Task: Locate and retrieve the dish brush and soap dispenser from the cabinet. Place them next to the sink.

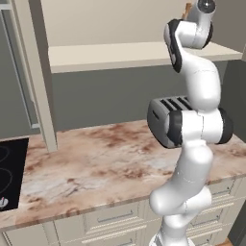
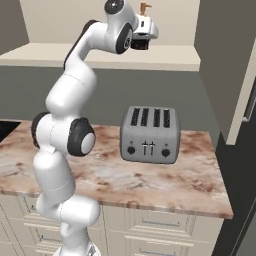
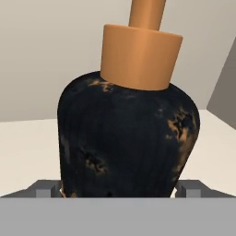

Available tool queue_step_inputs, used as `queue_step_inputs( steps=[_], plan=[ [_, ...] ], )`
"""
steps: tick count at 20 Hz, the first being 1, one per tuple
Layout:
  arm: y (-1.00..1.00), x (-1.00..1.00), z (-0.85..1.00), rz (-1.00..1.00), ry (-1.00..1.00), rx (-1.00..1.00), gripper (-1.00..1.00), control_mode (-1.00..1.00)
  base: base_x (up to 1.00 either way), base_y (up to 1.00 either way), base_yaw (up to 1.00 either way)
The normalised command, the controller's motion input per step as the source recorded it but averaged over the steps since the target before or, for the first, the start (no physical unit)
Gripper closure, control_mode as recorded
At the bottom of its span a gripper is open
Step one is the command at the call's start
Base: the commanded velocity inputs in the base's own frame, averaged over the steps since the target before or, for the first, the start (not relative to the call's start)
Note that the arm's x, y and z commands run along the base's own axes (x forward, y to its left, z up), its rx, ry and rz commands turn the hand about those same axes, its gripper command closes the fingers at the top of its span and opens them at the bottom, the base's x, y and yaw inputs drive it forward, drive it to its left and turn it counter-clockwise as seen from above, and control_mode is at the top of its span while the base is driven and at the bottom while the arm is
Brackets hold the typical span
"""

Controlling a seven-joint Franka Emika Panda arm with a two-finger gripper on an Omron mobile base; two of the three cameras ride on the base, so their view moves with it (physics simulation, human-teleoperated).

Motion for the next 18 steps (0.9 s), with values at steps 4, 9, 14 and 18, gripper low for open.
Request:
queue_step_inputs(
  steps=[4,9,14,18],
  plan=[
    [0.02,-0.88,0.06,0.03,-0.15,-0.02,1.00,-1.00,0.00,0.00,0.00],
    [0.18,-0.98,0.01,0.08,-0.03,-0.10,1.00,-1.00,0.00,0.00,0.00],
    [0.12,-1.00,0.00,0.03,0.00,-0.08,1.00,-1.00,0.00,0.00,0.00],
    [0.02,-1.00,-0.01,0.00,0.00,0.00,1.00,-1.00,0.00,0.00,0.00]
  ],
)
